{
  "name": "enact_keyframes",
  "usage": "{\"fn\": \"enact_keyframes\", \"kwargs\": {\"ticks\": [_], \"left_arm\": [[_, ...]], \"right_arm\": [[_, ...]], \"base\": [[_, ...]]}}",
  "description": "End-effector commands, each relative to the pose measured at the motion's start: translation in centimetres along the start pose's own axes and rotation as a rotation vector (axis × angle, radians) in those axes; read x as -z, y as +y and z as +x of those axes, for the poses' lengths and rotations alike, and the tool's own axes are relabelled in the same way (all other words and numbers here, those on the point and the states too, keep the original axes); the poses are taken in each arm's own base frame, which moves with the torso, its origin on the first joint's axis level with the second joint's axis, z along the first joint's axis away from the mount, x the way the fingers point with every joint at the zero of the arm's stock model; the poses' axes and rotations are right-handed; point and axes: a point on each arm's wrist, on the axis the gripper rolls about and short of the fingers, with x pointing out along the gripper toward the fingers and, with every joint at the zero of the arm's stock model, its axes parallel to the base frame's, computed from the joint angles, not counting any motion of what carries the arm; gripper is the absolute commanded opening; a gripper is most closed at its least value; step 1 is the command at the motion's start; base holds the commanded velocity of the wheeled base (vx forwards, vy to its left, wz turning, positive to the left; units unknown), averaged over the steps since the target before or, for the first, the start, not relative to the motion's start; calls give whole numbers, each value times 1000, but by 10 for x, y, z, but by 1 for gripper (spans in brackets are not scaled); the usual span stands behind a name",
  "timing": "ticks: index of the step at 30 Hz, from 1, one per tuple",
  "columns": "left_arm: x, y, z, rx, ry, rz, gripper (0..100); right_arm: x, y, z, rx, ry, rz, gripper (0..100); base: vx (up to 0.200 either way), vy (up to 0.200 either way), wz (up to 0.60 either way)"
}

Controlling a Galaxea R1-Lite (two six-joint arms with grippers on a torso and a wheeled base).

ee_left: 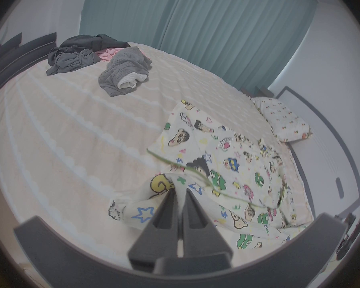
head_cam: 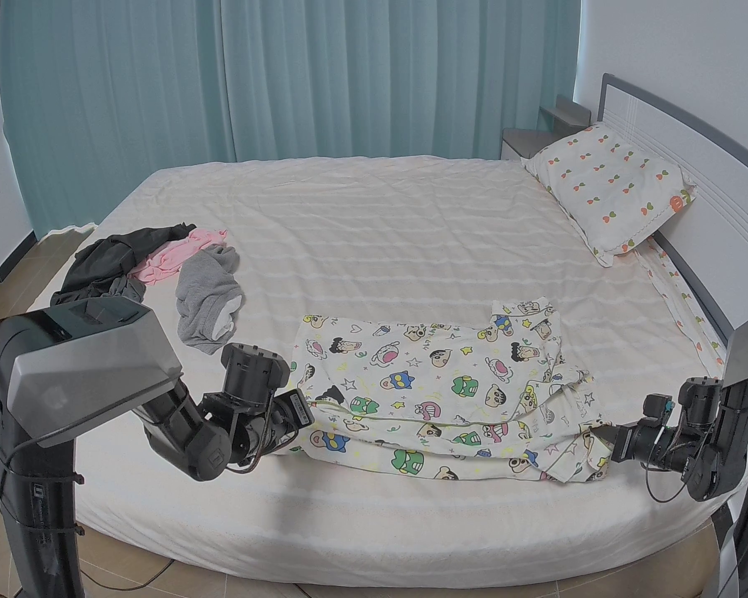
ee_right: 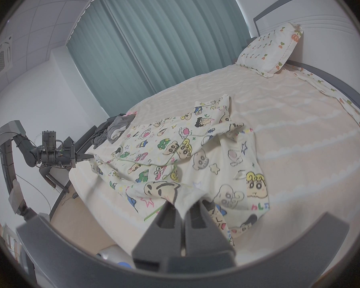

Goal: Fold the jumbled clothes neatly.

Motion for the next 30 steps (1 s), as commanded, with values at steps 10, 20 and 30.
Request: {"fn": "enact_keyframes", "kwargs": {"ticks": [10,20,30], "left_arm": [[-3,-5,36,-4,-3,-31,0],[-14,-5,39,4,-36,-103,100],[-40,14,40,-21,-88,-236,100]], "right_arm": [[-21,-7,25,33,-111,-11,0],[-24,-9,28,32,-125,21,0],[-30,-12,36,49,-161,71,0]], "base": [[0,0,0],[0,0,0],[0,0,0]]}}
